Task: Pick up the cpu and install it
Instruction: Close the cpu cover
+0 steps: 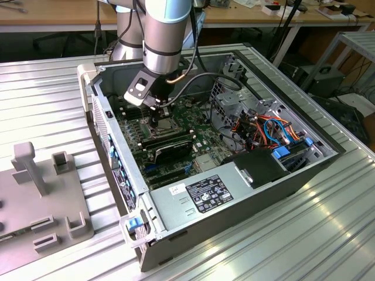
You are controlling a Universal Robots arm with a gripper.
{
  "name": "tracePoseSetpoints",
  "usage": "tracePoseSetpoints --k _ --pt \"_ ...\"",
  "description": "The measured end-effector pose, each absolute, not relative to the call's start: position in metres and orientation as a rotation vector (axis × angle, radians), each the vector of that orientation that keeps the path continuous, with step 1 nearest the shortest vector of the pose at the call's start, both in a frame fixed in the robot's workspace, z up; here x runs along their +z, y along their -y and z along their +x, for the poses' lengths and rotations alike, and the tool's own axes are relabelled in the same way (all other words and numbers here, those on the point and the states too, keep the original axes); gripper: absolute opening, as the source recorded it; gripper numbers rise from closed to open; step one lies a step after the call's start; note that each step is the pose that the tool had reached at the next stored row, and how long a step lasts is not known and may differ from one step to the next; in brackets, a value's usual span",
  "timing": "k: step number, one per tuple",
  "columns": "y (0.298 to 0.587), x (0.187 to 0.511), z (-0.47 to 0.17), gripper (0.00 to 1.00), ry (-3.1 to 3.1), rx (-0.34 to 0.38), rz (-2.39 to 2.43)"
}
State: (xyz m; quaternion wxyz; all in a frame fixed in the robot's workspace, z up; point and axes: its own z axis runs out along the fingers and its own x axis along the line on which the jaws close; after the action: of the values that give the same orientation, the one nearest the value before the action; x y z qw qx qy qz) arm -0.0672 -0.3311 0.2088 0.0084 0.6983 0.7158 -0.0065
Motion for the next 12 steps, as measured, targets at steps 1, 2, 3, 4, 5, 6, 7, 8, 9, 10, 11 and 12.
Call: tracePoseSetpoints --k 1,2,3,4,5,6,7,8,9,10,11,12 --pt "0.3311 0.2088 -0.0671 0.11 -2.237 -0.02 2.182" --pt "0.3311 0.2087 -0.0671 0.11 -2.237 -0.02 2.182" --pt "0.3311 0.2087 -0.0671 0.11 -2.237 -0.02 2.182" --pt "0.331 0.2079 -0.0674 0.11 -2.237 -0.019 2.182" --pt "0.3311 0.2074 -0.0676 0.11 -2.237 -0.02 2.182" --pt "0.3312 0.2073 -0.0676 0.11 -2.237 -0.02 2.182" --pt "0.3311 0.2073 -0.0676 0.11 -2.237 -0.02 2.182" --pt "0.3311 0.2072 -0.0677 0.11 -2.237 -0.02 2.182" --pt "0.3311 0.2071 -0.0677 0.11 -2.237 -0.02 2.182" --pt "0.3311 0.2071 -0.0681 0.11 -2.236 -0.02 2.182" --pt "0.331 0.2069 -0.0684 0.11 -2.236 -0.018 2.182" --pt "0.3311 0.2065 -0.0687 0.11 -2.236 -0.018 2.181"
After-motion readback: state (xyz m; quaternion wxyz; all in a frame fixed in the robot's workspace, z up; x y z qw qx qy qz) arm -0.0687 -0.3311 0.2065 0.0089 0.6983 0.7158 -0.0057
